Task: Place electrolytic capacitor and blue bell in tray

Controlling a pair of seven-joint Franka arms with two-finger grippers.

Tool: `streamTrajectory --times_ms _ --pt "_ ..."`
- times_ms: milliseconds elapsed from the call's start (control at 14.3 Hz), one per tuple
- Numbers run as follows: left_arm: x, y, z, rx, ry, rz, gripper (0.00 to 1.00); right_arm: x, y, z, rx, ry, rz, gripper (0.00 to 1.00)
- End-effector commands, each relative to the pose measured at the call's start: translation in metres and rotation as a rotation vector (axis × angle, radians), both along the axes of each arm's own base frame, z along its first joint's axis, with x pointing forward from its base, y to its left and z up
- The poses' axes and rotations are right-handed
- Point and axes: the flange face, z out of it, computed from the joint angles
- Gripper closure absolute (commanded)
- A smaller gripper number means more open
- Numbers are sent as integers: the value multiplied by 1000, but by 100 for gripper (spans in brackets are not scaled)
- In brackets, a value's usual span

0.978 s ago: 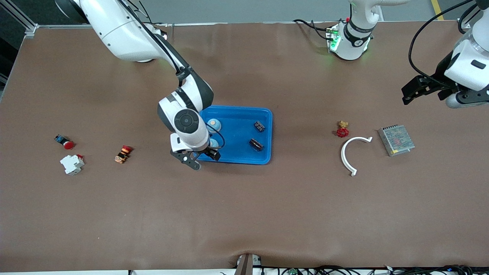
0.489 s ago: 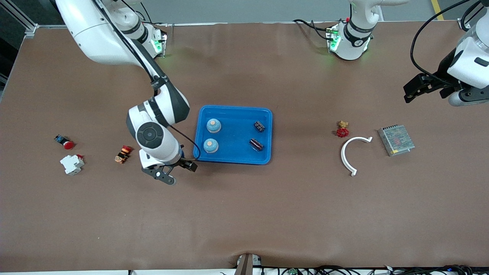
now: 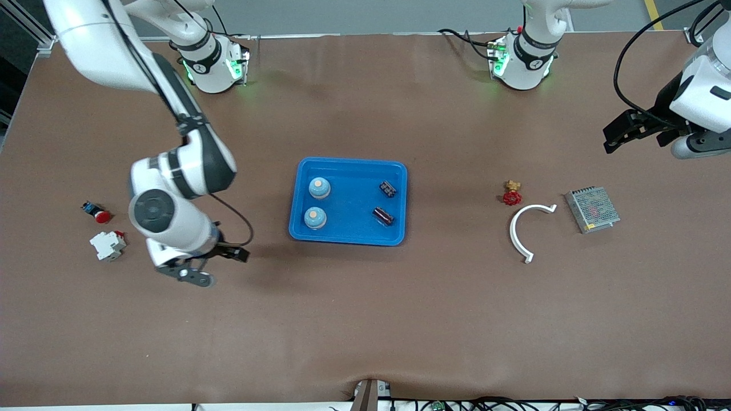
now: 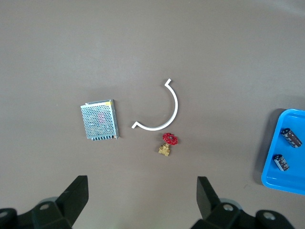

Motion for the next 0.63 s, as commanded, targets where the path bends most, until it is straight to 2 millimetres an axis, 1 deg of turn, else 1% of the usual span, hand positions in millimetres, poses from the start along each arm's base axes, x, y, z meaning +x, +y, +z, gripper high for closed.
streamTrajectory --times_ms 0,70,210,349,489,559 --pt "-1 2 2 -18 10 -20 0 -9 -47 55 -22 1 90 0" --pt "-1 3 1 -17 12 -20 0 -15 -59 76 -31 15 117 0" --pt "1 4 -2 -13 18 -21 0 -33 -86 128 -54 47 155 0" --pt "0 4 -2 -14 23 -38 0 -56 -112 180 -2 90 142 0" --pt "0 4 -1 -16 19 -39 0 -68 -148 216 46 111 142 0" --pt "0 4 0 -16 17 -38 0 -73 -160 231 60 128 153 0"
